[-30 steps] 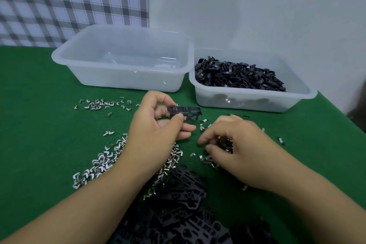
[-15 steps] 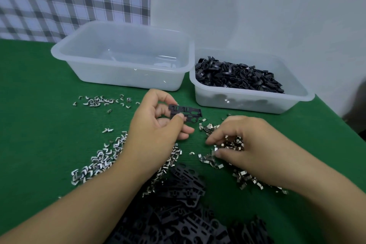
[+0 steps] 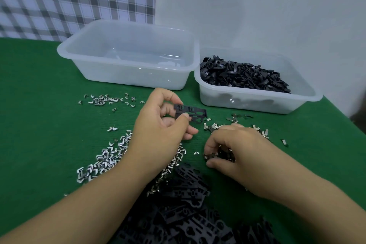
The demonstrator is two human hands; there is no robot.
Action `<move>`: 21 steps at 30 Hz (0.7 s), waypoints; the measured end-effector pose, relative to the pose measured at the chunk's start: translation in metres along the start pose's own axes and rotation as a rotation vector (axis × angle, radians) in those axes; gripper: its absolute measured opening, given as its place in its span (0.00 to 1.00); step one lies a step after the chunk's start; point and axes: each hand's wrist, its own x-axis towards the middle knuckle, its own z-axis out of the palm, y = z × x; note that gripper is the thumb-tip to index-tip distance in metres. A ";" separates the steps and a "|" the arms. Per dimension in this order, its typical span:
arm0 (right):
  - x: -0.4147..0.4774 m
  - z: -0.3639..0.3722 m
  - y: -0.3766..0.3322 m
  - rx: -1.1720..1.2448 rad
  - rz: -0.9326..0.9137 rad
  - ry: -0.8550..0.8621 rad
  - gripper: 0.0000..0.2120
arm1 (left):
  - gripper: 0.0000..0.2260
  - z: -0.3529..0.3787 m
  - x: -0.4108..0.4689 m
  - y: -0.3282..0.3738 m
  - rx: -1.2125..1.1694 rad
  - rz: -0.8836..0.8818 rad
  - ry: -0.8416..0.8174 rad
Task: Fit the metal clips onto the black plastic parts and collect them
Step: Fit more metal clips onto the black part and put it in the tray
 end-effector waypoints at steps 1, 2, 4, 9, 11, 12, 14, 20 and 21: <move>0.000 0.000 0.000 0.010 0.005 0.000 0.06 | 0.13 0.000 0.000 0.000 -0.001 0.003 0.000; 0.000 0.000 -0.001 0.027 0.015 0.000 0.08 | 0.12 0.001 0.000 0.001 0.001 0.006 -0.001; 0.000 0.000 -0.001 0.065 0.037 -0.002 0.10 | 0.12 0.001 -0.001 0.002 0.006 0.007 -0.002; 0.001 0.001 0.000 0.113 0.039 0.017 0.09 | 0.12 0.002 -0.001 0.003 0.013 0.003 -0.002; 0.001 0.002 0.001 0.105 0.033 0.034 0.07 | 0.12 0.002 -0.001 0.002 0.018 0.006 0.002; 0.001 0.003 0.001 0.102 0.030 0.038 0.07 | 0.12 0.001 -0.002 0.002 0.018 0.007 0.005; 0.001 0.002 0.001 0.133 0.038 0.047 0.07 | 0.12 0.001 -0.002 0.001 0.014 0.002 0.010; 0.004 -0.004 0.005 0.403 0.134 0.176 0.06 | 0.13 0.000 -0.002 0.000 0.018 -0.013 0.003; 0.005 -0.004 0.007 0.477 0.159 0.242 0.06 | 0.14 -0.001 -0.002 0.000 0.029 -0.013 0.002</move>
